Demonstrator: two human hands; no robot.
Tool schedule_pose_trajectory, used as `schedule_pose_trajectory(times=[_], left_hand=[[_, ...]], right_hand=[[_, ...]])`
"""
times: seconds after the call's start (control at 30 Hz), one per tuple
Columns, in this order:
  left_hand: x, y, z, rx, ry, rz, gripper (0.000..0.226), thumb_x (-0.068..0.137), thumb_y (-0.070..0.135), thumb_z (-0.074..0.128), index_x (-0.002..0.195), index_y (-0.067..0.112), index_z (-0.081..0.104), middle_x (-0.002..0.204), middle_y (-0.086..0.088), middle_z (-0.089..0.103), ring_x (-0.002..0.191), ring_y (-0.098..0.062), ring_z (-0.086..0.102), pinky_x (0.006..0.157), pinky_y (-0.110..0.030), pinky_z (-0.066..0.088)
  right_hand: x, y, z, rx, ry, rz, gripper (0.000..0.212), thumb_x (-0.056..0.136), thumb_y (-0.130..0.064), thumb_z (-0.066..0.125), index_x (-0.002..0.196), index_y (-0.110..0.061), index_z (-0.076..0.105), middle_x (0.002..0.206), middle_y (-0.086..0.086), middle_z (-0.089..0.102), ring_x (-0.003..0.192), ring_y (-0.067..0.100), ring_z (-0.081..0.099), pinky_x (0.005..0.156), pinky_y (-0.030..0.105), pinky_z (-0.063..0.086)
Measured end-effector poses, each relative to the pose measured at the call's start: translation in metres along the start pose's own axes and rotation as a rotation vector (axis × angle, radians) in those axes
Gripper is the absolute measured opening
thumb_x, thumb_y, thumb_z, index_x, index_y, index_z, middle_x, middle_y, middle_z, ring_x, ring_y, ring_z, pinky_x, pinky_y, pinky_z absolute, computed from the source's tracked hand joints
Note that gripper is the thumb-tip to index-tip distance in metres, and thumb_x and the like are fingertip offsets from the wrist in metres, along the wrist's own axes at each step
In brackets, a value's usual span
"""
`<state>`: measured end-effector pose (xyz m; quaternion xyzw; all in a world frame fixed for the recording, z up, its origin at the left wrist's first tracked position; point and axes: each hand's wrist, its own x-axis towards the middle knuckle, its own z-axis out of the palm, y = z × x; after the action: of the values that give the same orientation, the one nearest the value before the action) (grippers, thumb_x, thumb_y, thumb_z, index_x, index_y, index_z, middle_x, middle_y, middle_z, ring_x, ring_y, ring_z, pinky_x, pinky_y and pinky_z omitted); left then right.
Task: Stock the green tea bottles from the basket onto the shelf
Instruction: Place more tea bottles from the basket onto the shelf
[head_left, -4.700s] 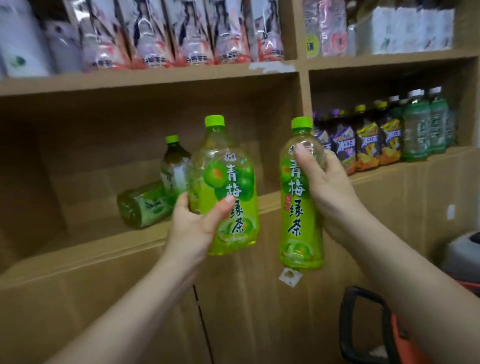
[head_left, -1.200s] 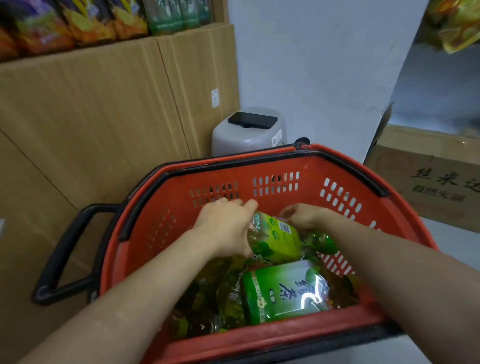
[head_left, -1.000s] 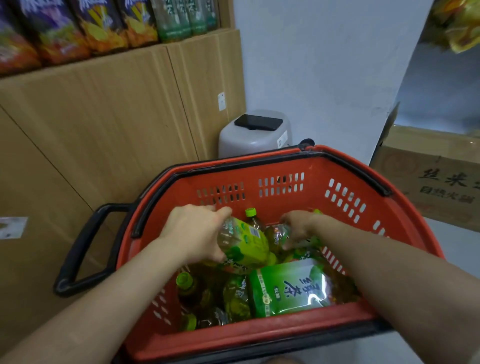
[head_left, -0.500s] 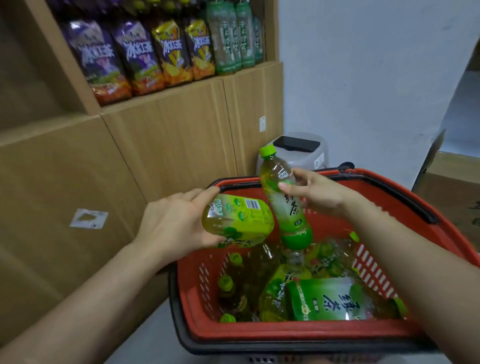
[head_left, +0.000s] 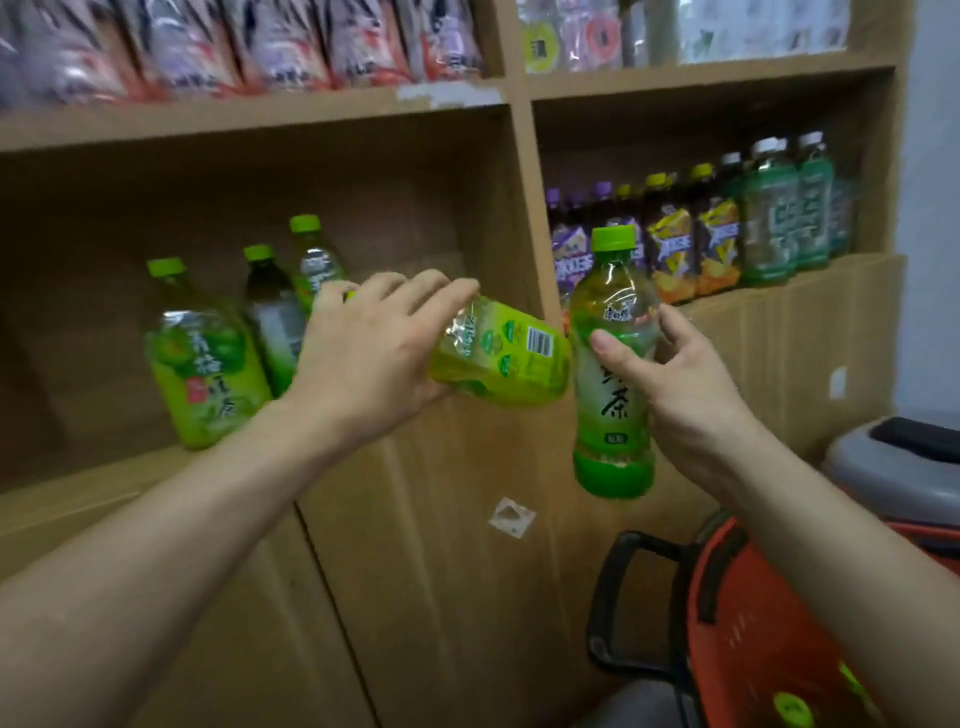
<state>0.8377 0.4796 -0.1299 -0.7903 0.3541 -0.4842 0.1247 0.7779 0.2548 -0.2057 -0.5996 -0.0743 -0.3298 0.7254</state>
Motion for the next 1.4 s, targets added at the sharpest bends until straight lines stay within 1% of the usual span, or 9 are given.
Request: schedule_pose_trajectory(times=[0.17,0.47,0.63,0.8,1.0,1.1,1.2,1.27,1.4], left_hand=[[-0.002,-0.085,-0.021,0.137,-0.096,-0.045,0.082,0.061,0.047,0.078,0.134,0.033,0.044,0.133,0.004,0.055,0.115,-0.029,0.052,0.085,-0.048,0.037],[-0.021,-0.185,-0.030,0.213,-0.442,-0.002,0.084,0.067,0.030,0.063,0.139,0.049,0.025,0.143,0.018,0.039,0.125,-0.017,0.036,0.094,-0.043,0.035],[-0.029,-0.196,0.000,0.149,-0.600,0.061,0.087,0.070,0.022,0.061,0.143,0.046,0.020,0.144,0.015,0.036,0.131,-0.018,0.028,0.103,-0.052,0.029],[-0.026,-0.181,0.028,-0.143,-0.484,0.030,0.084,0.067,0.016,0.053,0.144,0.038,0.030,0.153,0.010,0.025,0.142,-0.013,0.010,0.115,-0.052,0.005],[-0.060,-0.170,0.067,-0.613,0.065,-0.200,0.075,0.068,0.026,0.056,0.141,0.028,0.042,0.157,-0.001,0.017,0.142,-0.018,0.010,0.114,-0.036,0.011],[-0.073,-0.163,0.082,-0.672,0.100,-0.398,0.091,0.072,0.041,0.074,0.147,0.033,0.023,0.159,0.001,0.001,0.144,-0.019,0.004,0.109,-0.032,0.010],[-0.080,-0.157,0.095,-0.721,0.074,-0.557,0.099,0.068,0.063,0.067,0.146,0.043,0.009,0.158,-0.002,0.014,0.140,-0.025,0.026,0.111,-0.041,0.031],[-0.080,-0.153,0.097,-0.624,0.101,-0.611,0.100,0.066,0.068,0.064,0.144,0.041,0.008,0.151,-0.002,0.027,0.131,-0.026,0.039,0.097,-0.041,0.045],[-0.073,-0.135,0.095,-0.433,0.136,-0.680,0.097,0.068,0.070,0.062,0.144,0.035,0.015,0.144,-0.010,0.033,0.123,-0.031,0.042,0.085,-0.041,0.048]], right_hand=[[0.044,-0.007,0.094,0.097,0.006,-0.107,0.037,0.084,-0.018,0.071,0.117,-0.015,0.054,0.106,0.001,0.070,0.091,0.011,0.069,0.079,0.027,0.055],[0.098,0.035,0.214,-0.086,-0.041,-0.082,0.078,0.063,-0.053,0.077,0.129,-0.022,0.048,0.115,-0.001,0.067,0.106,0.017,0.065,0.098,0.047,0.050],[0.106,0.058,0.228,-0.205,-0.054,-0.073,0.040,0.082,-0.035,0.072,0.115,-0.032,0.049,0.112,-0.005,0.065,0.106,0.016,0.063,0.099,0.047,0.049],[0.098,0.073,0.222,-0.466,-0.090,-0.070,0.080,0.068,-0.050,0.076,0.134,-0.030,0.036,0.124,0.001,0.057,0.115,0.021,0.056,0.099,0.048,0.047],[0.101,0.085,0.213,-0.569,-0.061,-0.056,0.068,0.073,-0.037,0.080,0.129,-0.024,0.044,0.118,-0.003,0.063,0.108,0.017,0.061,0.096,0.045,0.050],[0.105,0.089,0.214,-0.689,-0.037,-0.059,0.079,0.067,-0.050,0.080,0.131,-0.026,0.041,0.119,0.002,0.061,0.110,0.022,0.059,0.095,0.047,0.051],[0.107,0.094,0.216,-0.808,0.034,-0.088,0.073,0.070,-0.050,0.078,0.128,-0.020,0.045,0.118,0.005,0.062,0.107,0.024,0.059,0.092,0.044,0.052],[0.109,0.093,0.216,-0.867,0.052,-0.098,0.064,0.074,-0.046,0.076,0.125,-0.017,0.048,0.117,0.004,0.064,0.108,0.024,0.060,0.091,0.040,0.051],[0.102,0.089,0.213,-0.988,0.087,-0.141,0.067,0.081,-0.046,0.069,0.134,-0.016,0.040,0.127,0.010,0.055,0.119,0.030,0.052,0.096,0.044,0.046]])
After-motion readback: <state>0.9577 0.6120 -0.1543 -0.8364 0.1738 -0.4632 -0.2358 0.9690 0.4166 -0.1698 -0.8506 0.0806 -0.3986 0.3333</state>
